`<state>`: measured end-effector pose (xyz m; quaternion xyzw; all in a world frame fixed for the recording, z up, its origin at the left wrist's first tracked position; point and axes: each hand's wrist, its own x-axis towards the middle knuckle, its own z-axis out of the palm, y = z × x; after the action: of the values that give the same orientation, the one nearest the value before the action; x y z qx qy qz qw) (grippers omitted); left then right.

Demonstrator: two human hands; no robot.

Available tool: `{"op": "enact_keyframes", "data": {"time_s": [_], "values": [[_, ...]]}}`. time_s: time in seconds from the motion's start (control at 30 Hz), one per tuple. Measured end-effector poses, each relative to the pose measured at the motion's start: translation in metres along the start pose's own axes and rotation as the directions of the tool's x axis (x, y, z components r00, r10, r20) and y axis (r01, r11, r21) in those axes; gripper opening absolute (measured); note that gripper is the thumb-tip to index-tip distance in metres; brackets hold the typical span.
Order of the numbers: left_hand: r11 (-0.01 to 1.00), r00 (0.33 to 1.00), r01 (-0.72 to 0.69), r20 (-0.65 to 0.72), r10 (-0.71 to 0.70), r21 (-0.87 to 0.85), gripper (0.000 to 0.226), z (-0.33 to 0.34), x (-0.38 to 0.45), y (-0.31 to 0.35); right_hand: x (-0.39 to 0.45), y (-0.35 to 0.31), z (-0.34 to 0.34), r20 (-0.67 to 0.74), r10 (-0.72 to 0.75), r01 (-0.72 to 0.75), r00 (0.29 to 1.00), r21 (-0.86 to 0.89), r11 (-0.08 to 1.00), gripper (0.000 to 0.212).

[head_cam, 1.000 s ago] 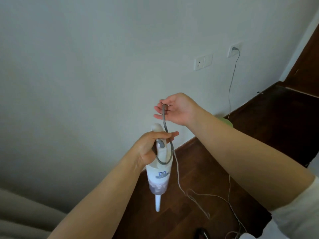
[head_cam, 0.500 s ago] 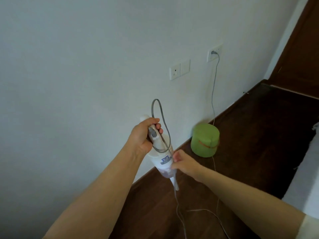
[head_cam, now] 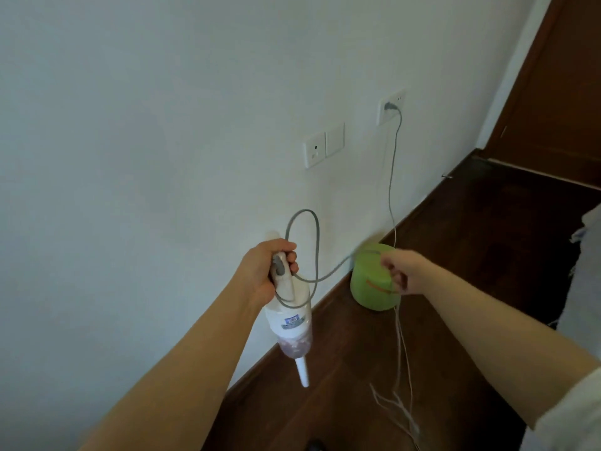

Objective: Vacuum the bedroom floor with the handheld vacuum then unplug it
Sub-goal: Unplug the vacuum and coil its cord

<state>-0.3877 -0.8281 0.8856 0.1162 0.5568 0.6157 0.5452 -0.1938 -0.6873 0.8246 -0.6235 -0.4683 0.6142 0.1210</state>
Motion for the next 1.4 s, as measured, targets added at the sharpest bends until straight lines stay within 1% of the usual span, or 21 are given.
{"op": "enact_keyframes", "data": {"time_s": [0.07,0.17,0.27,0.4,0.5,0.53,0.6,0.7,0.77,0.83,0.87,0.93,1.03,1.1,1.17,1.23,1.3,1.33,1.4], "values": [[0.997,1.000,0.002,-0.004,-0.002,0.077,0.026,0.003,0.016,0.001,0.003,-0.044,0.002,0.052,0.022,-0.032,0.998,0.202,0.979,0.035],[0.981,0.999,-0.014,0.039,0.007,0.194,0.028,0.011,0.037,0.003,-0.006,-0.095,0.008,0.172,-0.051,-0.036,0.984,0.470,0.882,0.029],[0.970,0.998,-0.026,0.059,0.012,0.242,0.013,0.022,0.050,0.004,-0.022,-0.125,0.021,0.247,-0.141,-0.027,0.959,0.573,0.819,0.028],[0.970,0.992,-0.055,0.127,0.025,0.237,0.006,0.037,0.061,0.009,-0.031,-0.155,0.039,0.318,-0.250,0.009,0.914,0.601,0.799,0.028],[0.965,0.993,-0.034,0.122,0.002,0.259,0.008,0.049,0.073,0.017,-0.027,-0.173,0.045,0.335,-0.296,0.077,0.894,0.538,0.840,0.027],[0.970,0.994,-0.019,0.109,-0.008,0.243,0.004,0.054,0.077,0.019,-0.024,-0.178,0.044,0.343,-0.308,0.100,0.887,0.509,0.855,0.026],[0.984,0.996,0.009,0.083,-0.024,0.177,0.005,0.062,0.086,0.021,-0.017,-0.182,0.036,0.345,-0.343,0.153,0.874,0.474,0.867,0.023],[0.996,0.998,0.022,0.052,-0.026,0.083,0.006,0.080,0.099,0.019,0.005,-0.170,0.014,0.262,-0.368,0.239,0.892,0.418,0.877,0.018],[0.998,0.998,0.041,0.048,-0.043,0.039,0.005,0.093,0.106,0.017,0.026,-0.149,0.000,0.193,-0.332,0.255,0.923,0.337,0.906,0.017],[0.998,0.997,0.055,0.043,-0.056,0.032,0.003,0.109,0.112,0.013,0.046,-0.119,-0.015,0.166,-0.261,0.222,0.951,0.221,0.950,0.021],[0.998,0.998,0.054,0.036,-0.055,0.021,0.003,0.116,0.114,0.012,0.055,-0.103,-0.019,0.183,-0.229,0.203,0.956,0.150,0.967,0.020],[0.999,0.999,0.046,0.014,-0.046,-0.018,0.003,0.133,0.119,0.009,0.069,-0.073,-0.027,0.258,-0.191,0.194,0.947,0.014,0.981,0.016],[0.998,1.000,0.021,-0.020,-0.023,-0.065,0.003,0.148,0.122,0.010,0.081,-0.038,-0.026,0.382,-0.203,0.257,0.902,-0.095,0.962,0.016],[0.995,0.998,-0.001,-0.064,-0.005,-0.096,0.008,0.156,0.124,0.011,0.091,-0.021,-0.030,0.410,-0.223,0.311,0.884,-0.162,0.937,0.026],[0.990,0.997,-0.034,-0.078,0.023,-0.135,0.018,0.159,0.121,0.015,0.105,-0.010,-0.042,0.423,-0.215,0.338,0.880,-0.242,0.910,0.029],[0.983,0.997,-0.061,-0.053,0.053,-0.174,0.033,0.157,0.116,0.020,0.117,-0.003,-0.067,0.432,-0.178,0.353,0.884,-0.368,0.860,0.030],[0.972,0.996,-0.088,-0.047,0.080,-0.219,0.048,0.153,0.112,0.022,0.130,0.000,-0.101,0.390,-0.138,0.322,0.911,-0.459,0.828,0.033],[0.968,0.994,-0.104,-0.055,0.094,-0.228,0.051,0.151,0.110,0.021,0.135,-0.001,-0.119,0.363,-0.126,0.290,0.923,-0.444,0.848,0.035],[0.972,0.991,-0.120,-0.075,0.107,-0.204,0.048,0.149,0.107,0.017,0.146,-0.009,-0.142,0.261,-0.129,0.208,0.957,-0.304,0.930,0.038]]}}
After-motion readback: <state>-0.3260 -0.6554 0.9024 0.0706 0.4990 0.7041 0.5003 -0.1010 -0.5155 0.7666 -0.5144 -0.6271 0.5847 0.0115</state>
